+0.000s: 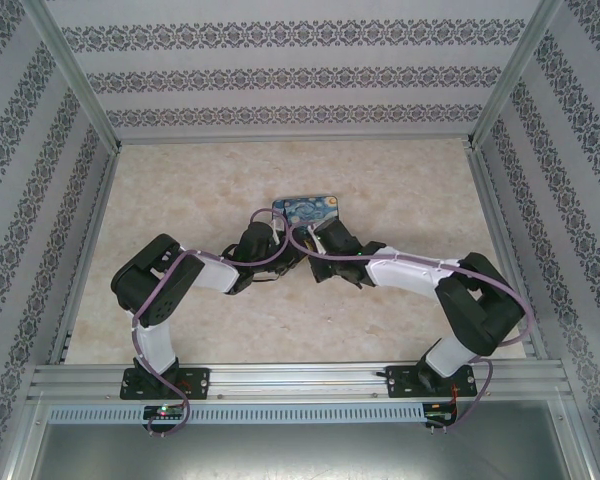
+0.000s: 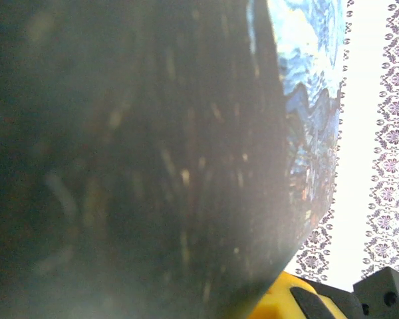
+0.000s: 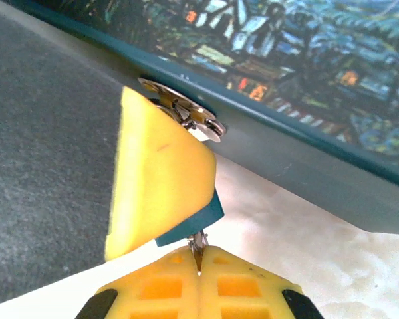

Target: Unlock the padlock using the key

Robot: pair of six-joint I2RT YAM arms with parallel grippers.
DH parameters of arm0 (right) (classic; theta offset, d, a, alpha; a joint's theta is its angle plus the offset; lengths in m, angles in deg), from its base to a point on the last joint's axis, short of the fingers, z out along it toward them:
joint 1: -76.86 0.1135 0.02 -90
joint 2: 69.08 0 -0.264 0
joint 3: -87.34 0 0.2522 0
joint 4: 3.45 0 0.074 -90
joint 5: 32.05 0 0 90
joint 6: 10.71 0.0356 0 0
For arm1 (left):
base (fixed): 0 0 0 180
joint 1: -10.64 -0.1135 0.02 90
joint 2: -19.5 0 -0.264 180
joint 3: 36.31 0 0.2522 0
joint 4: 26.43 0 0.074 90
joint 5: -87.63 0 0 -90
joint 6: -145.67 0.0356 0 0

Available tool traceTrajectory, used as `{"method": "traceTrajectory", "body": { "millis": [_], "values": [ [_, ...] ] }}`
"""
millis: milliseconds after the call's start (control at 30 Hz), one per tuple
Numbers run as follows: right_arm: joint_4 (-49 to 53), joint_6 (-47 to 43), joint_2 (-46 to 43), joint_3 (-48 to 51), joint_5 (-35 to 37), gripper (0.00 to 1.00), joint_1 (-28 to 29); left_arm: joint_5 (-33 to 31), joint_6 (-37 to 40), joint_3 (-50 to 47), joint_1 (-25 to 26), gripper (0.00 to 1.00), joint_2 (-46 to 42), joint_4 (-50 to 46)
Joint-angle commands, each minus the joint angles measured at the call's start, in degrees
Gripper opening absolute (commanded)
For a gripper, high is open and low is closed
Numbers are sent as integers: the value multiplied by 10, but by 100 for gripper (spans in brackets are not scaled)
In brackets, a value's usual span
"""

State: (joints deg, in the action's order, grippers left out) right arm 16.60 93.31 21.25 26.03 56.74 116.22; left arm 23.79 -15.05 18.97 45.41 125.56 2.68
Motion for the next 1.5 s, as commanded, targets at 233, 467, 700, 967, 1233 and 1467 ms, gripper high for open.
{"method": "traceTrajectory", "body": {
  "millis": [233,467,700,967,1233,1467],
  "values": [
    [-75,79,-24,27,-173,0,-88,18,2,-6,-2,0,-8,-15],
    [-88,96,-65,64,-183,34,-122,18,3,-9,-2,0,-9,-16],
    [-83,100,-109,103,-176,36,-139,22,4,-6,-2,0,-8,-18],
    [-128,157,-105,122,-200,59,-122,34,51,9,-2,12,-16,-96],
    [-176,212,-84,121,-195,67,-89,45,85,1,-2,52,-40,-146],
    [-204,231,-52,120,-192,68,-87,25,113,-16,-2,71,-110,-213]
  ]
}}
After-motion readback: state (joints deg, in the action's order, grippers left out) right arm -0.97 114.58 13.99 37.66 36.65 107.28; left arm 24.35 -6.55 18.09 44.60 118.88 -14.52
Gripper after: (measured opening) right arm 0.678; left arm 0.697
